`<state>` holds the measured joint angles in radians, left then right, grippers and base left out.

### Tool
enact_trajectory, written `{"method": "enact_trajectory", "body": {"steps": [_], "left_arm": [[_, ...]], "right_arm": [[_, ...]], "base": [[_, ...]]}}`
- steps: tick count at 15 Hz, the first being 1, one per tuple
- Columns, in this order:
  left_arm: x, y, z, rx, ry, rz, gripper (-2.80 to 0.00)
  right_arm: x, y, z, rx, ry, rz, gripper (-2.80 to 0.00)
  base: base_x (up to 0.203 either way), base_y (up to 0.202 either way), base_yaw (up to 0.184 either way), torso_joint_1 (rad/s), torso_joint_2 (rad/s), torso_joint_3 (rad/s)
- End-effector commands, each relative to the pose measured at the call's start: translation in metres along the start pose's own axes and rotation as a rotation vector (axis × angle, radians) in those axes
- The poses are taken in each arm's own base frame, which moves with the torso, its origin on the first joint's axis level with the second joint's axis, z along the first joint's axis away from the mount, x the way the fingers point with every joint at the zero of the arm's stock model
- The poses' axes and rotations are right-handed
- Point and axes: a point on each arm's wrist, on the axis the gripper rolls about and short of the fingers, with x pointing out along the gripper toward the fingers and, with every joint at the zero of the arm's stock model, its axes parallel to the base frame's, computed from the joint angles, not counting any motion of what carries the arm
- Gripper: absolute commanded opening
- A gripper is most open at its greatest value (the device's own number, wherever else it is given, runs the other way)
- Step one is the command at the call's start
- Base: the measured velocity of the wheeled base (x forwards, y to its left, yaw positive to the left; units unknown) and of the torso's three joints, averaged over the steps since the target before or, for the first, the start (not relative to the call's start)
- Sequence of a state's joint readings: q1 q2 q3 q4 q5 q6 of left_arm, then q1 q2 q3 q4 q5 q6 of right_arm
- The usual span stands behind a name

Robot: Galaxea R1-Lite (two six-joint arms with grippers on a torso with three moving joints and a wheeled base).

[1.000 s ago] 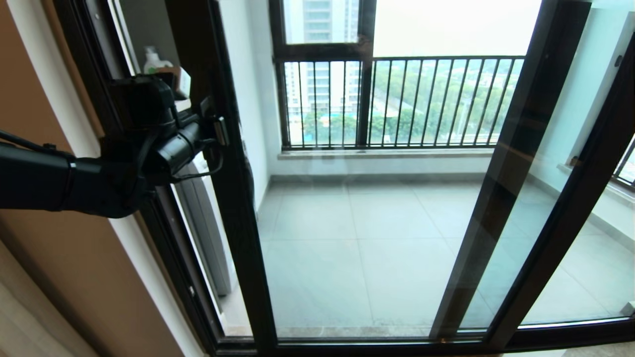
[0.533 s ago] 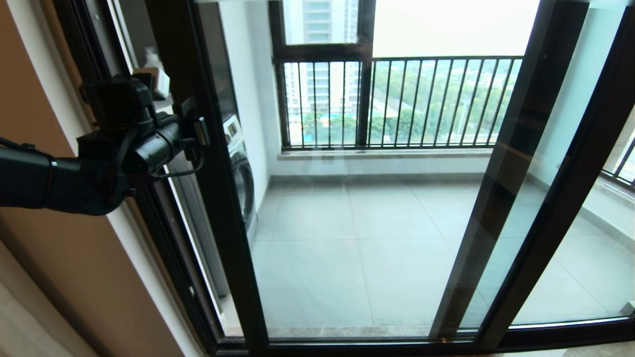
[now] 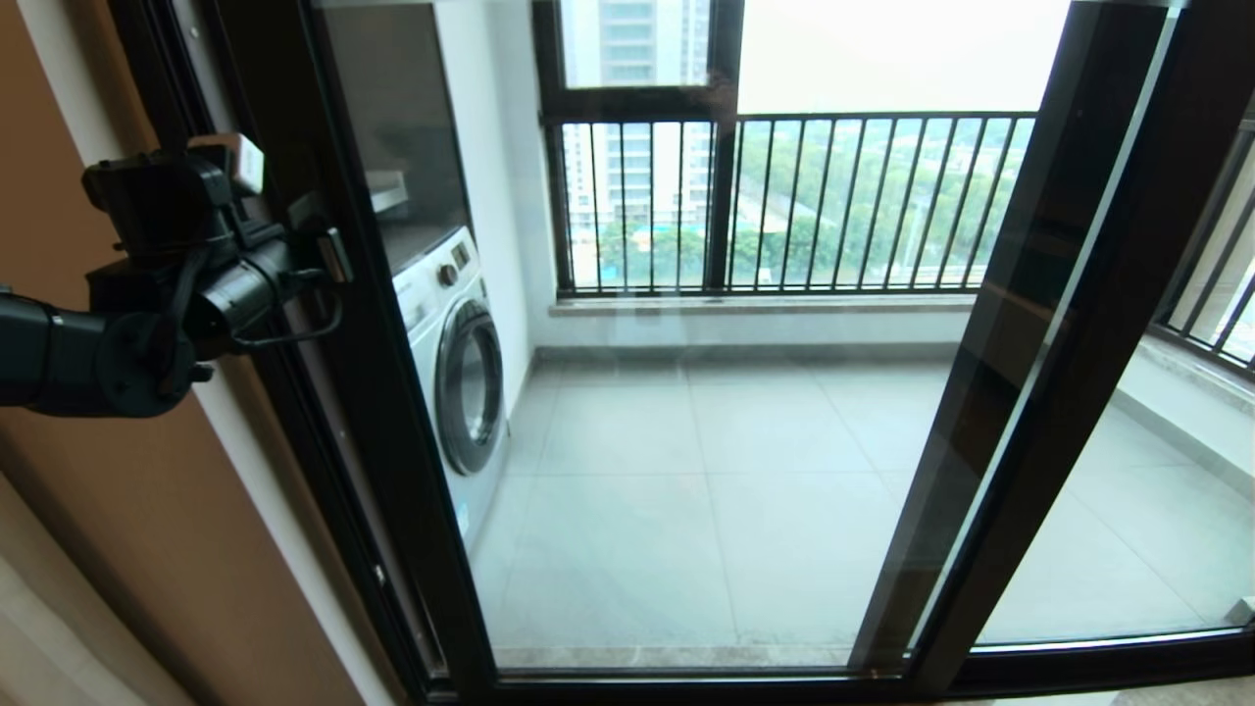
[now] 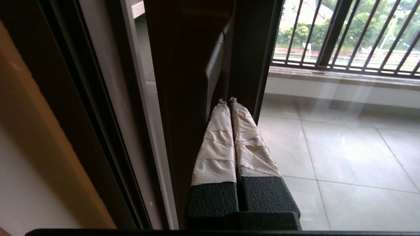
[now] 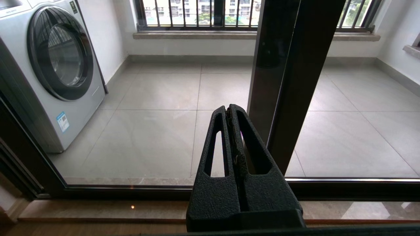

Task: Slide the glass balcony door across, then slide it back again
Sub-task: Close the slid door

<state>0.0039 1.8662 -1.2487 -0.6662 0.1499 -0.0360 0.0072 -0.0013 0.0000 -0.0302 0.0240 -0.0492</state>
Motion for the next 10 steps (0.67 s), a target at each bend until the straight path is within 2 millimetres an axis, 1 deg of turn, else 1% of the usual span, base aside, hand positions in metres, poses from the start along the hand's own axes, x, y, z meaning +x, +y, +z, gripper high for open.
{"method": "enact_trajectory", "body": {"steps": [1, 5, 10], "left_arm": [[0.003, 0.014, -0.002, 0.002, 0.004, 0.023, -2.8], [0.007, 0.04, -0.004, 0.005, 0.011, 0.056, -2.8], [0.007, 0.052, -0.002, 0.006, 0.005, 0.072, -2.8]], "right_arm": [[0.001, 0.0, -0.003, -0.001, 0.013, 0.002, -2.8], [0.001, 0.0, -0.003, -0.001, 0.013, 0.002, -2.8], [0.001, 0.0, -0.003, 0.0, 0.013, 0.002, -2.8]], "base": [[0.0, 0.0, 0.0, 0.0, 0.0, 0.0], [0.0, 0.0, 0.0, 0.0, 0.0, 0.0], [0.0, 0.0, 0.0, 0.0, 0.0, 0.0]]}}
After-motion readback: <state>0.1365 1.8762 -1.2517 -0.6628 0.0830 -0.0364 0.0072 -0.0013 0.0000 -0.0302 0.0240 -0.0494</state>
